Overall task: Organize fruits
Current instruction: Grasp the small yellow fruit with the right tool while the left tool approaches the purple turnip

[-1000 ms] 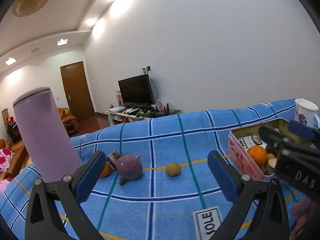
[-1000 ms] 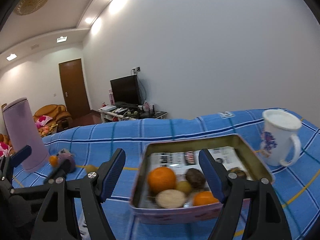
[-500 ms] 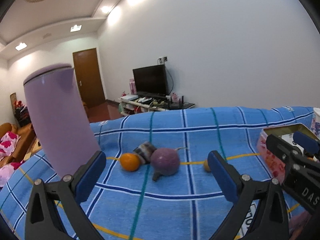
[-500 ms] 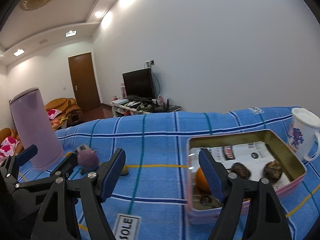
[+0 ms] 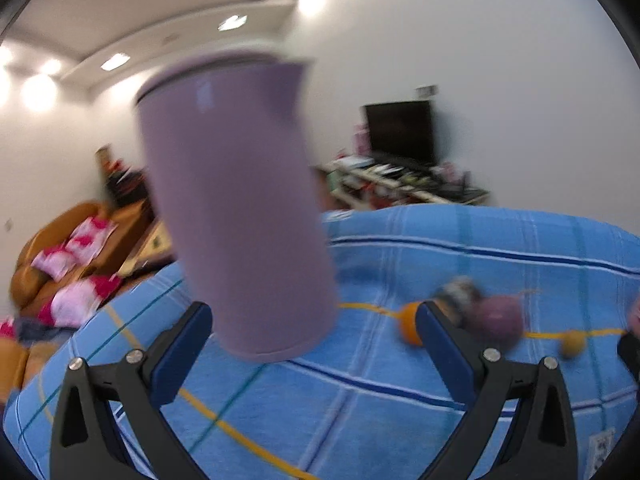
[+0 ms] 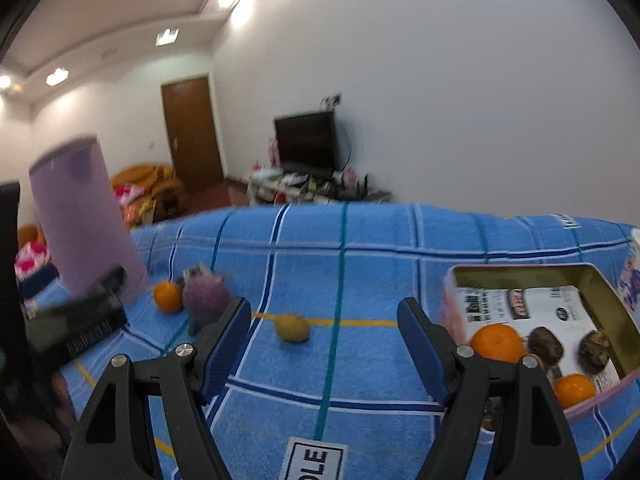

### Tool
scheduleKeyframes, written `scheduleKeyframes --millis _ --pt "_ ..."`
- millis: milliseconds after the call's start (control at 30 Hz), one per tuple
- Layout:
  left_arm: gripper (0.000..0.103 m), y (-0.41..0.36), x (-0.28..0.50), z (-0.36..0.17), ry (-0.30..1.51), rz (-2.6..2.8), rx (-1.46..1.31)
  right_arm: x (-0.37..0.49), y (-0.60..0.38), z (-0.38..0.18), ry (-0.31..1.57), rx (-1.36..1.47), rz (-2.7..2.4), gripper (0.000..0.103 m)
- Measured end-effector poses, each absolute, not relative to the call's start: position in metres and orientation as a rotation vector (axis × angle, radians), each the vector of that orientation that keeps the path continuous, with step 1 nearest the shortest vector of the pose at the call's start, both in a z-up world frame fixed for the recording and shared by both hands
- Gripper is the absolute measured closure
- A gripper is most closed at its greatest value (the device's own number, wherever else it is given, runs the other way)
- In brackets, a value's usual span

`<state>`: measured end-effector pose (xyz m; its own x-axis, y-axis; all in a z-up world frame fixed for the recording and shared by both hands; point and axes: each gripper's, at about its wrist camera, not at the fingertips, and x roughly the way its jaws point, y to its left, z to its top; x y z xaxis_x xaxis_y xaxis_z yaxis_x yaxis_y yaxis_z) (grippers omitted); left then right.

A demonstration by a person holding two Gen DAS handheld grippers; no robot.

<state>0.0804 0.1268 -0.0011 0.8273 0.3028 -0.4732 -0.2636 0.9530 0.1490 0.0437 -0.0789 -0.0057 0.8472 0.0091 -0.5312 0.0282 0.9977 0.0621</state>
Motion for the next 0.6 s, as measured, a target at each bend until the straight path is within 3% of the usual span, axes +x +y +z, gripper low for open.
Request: scheduleKeyframes --millis 300,333,367,433,533,600 --pt "0.000 0.142 0.089 -0.011 0.567 0.287 0.015 0.091 -0.062 -0.023 0.718 0.019 0.044 0.026" --pt "0.000 0.138 0.088 -0.010 0.562 0.279 0.028 0.097 -0.061 -0.026 0.741 0.018 0.049 0.030" --pt "0.000 0.135 0.088 -0.009 0.556 0.270 0.043 0.102 -0.059 -0.029 0.763 0.019 0.055 0.045" --pt "0.000 0.130 0.088 -0.009 0.551 0.258 0.056 0.117 -0.054 -0.038 0.829 0.005 0.071 0.062" --pt "0.000 0.131 0.088 -0.006 0.551 0.255 0.049 0.126 -0.053 -0.045 0.870 0.002 0.077 0.062" --pt "0.000 0.131 0.088 -0.006 0.551 0.255 0.046 0.126 -0.053 -0.047 0.888 0.007 0.096 0.077"
